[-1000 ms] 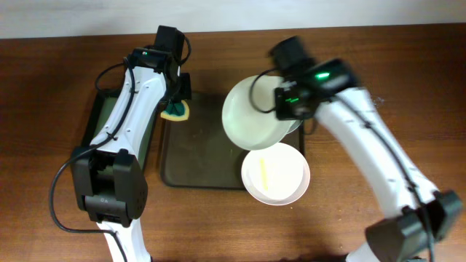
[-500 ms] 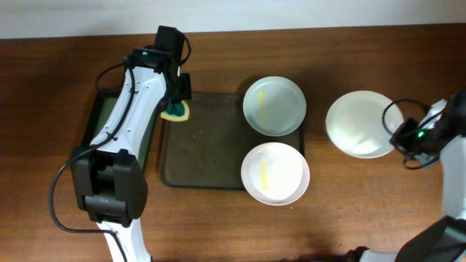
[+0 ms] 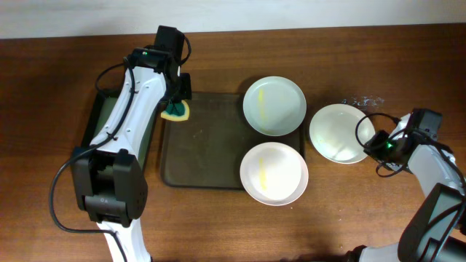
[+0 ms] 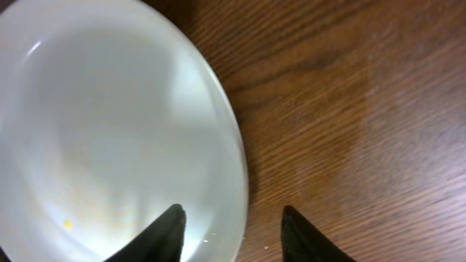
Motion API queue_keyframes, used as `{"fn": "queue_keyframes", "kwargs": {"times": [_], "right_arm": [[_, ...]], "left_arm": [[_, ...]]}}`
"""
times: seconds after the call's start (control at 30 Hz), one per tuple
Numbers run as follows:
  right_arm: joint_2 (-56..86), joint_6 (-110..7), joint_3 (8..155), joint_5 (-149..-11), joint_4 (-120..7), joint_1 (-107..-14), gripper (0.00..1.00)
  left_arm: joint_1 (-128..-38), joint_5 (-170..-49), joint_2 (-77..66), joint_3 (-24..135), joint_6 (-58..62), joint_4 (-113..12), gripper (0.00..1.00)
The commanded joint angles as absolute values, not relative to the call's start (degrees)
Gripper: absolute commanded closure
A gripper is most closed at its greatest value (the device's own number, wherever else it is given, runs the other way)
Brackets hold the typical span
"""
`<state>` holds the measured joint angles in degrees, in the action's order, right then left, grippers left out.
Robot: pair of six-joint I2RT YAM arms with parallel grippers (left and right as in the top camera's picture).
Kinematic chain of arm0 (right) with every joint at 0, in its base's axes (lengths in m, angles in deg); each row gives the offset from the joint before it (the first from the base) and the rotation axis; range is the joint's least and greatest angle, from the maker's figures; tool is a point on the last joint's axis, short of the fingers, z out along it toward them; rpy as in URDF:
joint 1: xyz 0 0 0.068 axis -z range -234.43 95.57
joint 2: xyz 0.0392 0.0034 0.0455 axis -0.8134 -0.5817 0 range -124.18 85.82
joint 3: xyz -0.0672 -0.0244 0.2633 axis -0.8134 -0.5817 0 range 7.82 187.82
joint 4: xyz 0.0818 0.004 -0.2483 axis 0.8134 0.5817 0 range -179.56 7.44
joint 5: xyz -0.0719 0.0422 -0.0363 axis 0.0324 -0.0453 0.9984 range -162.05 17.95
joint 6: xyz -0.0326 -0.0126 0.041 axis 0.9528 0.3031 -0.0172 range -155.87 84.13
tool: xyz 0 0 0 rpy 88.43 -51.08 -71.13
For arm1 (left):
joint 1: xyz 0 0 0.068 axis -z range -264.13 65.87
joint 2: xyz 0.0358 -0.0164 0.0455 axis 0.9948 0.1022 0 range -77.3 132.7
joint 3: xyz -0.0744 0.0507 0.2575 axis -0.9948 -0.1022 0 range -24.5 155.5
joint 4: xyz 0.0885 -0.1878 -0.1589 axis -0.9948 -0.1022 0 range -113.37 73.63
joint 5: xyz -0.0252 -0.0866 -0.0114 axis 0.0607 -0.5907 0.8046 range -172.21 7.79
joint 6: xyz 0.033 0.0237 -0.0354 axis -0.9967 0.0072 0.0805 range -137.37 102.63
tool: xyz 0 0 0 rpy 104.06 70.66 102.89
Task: Clean dirty plates on tray and stack at the side
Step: 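Release the plate and move the right gripper to the bottom plate's rim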
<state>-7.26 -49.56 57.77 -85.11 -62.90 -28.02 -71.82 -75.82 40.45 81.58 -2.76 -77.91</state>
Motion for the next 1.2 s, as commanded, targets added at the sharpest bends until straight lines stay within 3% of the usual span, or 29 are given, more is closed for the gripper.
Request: {"fn": "queue_keyframes", "kwargs": {"times": [0.0,0.17,0.3,0.53,0.7,0.9,1.17], "right_arm": [[-7.17,-49.85,64.11,-85.59,-55.21,-28.21,0.49],[-5.7,-46.26,86.21,-87.95,-27.45,-29.7,0.48],[-5.86,-40.89,88.98,-92.48,-17.48,-36.37,0.45],[-5.94,-39.33,80.24,-92.24,-15.25,-52.32,0.41],[-6.16,-46.0,67.17,-91.91,-27.47,-57.35,0.42],[-6.19,-48.89,57.62,-90.29,-38.66,-57.96,0.58],[-6.38,-54.92,56.44,-86.49,-40.96,-63.34,0.85]], "left_arm": [[-71.92,-75.84,40.32,82.41,-2.48,-77.98,1.0],[-71.92,-75.82,40.32,82.41,-6.98,-77.93,1.0],[-71.92,-75.86,40.32,82.41,-13.23,-77.98,1.0],[-71.92,-76.02,40.32,82.41,-14.06,-77.96,1.0],[-71.92,-76.02,40.32,82.41,-14.04,-77.96,1.0],[-71.92,-76.02,40.32,82.41,-14.04,-77.96,1.0],[-71.92,-75.99,40.32,82.41,-14.04,-77.98,1.0]]}}
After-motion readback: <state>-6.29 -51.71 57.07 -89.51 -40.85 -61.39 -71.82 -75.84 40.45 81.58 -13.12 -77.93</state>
